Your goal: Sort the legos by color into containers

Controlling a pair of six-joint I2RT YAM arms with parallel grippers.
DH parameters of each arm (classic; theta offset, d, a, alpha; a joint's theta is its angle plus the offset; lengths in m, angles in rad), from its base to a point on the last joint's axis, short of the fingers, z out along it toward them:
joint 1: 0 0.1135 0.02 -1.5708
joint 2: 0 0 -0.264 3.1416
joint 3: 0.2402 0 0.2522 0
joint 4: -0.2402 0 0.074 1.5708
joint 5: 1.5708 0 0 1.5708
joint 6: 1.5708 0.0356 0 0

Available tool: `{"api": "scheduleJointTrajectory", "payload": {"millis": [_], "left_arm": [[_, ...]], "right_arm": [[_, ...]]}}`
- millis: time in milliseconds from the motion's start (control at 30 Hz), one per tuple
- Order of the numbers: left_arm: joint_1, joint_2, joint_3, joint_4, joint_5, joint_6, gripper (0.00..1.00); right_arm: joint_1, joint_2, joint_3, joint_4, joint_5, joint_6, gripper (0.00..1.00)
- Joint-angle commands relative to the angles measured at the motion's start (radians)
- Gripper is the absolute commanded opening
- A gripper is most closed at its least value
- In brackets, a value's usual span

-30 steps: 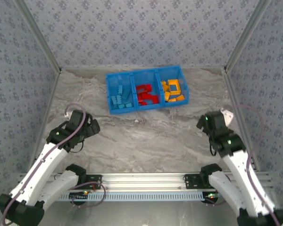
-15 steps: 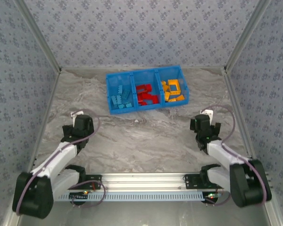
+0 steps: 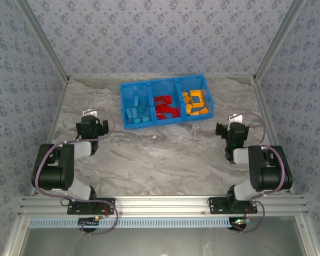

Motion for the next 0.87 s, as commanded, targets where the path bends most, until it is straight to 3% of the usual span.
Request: {"api": "scheduleJointTrajectory", "payload": {"millis": [0, 33, 67, 167, 833], "left_arm": [[0.011, 0.021, -0.156, 0.396, 0.061, 0.004, 0.98], [0.011, 0.040, -0.172, 0.445, 0.058, 0.008, 0.98], [0.011, 0.006, -0.131, 0.294, 0.053, -0.005, 0.98], [0.061, 0.012, -0.076, 0.210, 0.128, -0.041, 0.98], [0.056, 0.018, -0.079, 0.225, 0.113, -0.034, 0.98]], "right_arm": [[0.006, 0.018, -0.012, 0.125, 0.022, 0.030, 1.00], [0.007, 0.016, 0.014, 0.074, 0.029, 0.033, 1.00], [0.010, 0.022, 0.031, 0.048, 0.032, 0.031, 1.00], [0.008, 0.024, 0.028, 0.055, 0.032, 0.030, 1.00], [0.006, 0.021, 0.026, 0.060, 0.022, 0.029, 1.00]]}}
